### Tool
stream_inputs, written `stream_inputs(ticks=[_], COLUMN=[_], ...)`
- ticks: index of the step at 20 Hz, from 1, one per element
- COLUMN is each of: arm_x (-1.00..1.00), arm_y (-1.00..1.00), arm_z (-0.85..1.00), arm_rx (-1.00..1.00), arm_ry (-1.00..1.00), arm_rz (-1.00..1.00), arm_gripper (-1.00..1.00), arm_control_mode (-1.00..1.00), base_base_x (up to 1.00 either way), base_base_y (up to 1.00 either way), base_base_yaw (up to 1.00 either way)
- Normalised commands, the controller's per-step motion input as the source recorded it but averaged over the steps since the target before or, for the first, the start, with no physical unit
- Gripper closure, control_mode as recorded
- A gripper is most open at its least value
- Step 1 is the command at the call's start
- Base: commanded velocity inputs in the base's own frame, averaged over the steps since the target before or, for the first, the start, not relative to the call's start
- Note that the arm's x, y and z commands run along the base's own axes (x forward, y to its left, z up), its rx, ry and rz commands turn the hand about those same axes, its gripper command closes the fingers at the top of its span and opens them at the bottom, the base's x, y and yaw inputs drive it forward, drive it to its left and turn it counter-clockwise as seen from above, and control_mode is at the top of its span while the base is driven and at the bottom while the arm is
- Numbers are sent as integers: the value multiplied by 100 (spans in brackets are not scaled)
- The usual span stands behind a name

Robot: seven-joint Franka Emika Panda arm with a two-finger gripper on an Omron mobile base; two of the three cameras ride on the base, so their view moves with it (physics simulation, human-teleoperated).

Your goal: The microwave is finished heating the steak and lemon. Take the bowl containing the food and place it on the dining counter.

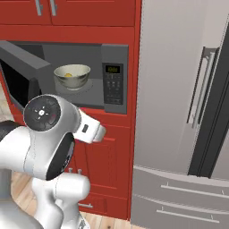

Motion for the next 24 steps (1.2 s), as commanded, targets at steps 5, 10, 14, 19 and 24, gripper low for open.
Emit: stream_inputs(ticks=[5,10,14,19,24], arm_x=[87,43,56,53,37], arm_y=[1,53,48,2,37], arm_z=[-13,0,0,-6,-16], arm_rx=[23,22,25,29,5], arm_ry=[30,25,19,10,1], arm_rz=[16,2,1,2,0], arm_gripper=[-100,-100,-100,-100,-100], arm_control_mode=[-100,-100,-100,-100,-100], base_base_x=[0,0,0,0,0], base_base_y=[0,0,0,0,0], base_base_yaw=[0,0,0,0,0])
